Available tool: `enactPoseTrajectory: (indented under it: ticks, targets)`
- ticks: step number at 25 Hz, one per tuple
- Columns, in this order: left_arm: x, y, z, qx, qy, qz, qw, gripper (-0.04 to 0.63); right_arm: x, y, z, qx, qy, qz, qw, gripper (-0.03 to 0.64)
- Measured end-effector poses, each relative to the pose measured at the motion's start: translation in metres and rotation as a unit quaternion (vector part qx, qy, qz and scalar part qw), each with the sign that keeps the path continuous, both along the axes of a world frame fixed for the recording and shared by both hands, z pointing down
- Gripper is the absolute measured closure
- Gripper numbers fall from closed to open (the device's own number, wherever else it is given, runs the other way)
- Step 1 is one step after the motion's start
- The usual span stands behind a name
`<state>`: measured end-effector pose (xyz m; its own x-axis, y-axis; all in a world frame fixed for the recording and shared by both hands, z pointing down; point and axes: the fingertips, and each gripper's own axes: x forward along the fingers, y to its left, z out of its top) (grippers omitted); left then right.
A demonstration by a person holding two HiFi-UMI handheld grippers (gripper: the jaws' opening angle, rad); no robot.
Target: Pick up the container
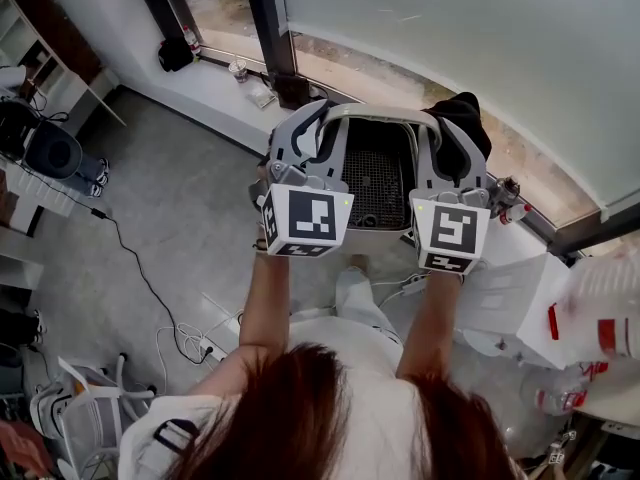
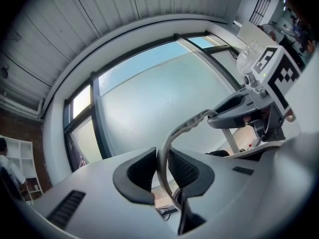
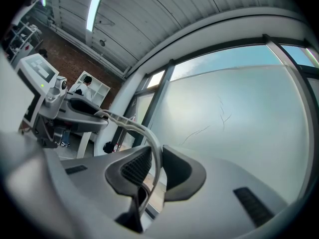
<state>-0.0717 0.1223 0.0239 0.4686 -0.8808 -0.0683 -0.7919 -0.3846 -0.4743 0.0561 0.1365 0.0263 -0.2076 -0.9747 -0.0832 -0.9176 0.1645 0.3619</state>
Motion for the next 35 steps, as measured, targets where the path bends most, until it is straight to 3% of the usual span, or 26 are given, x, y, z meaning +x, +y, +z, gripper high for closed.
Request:
enactPoseTrajectory:
  ticks: [16, 35]
  targets:
    - [-0.029, 0.046, -0.006, 0.000, 0.022, -0.010, 0.9997, 0.512, -0.030, 0.046, -0.009, 0.009, 0.022, -0.021, 1.000, 0.537]
    - [-0.032, 0.071, -0.017, 0.014, 0.034, -0.007, 0.9993, 0.512, -0.032, 0.072, -0.020, 0.029, 0.027, -0.023, 0.999, 0.540]
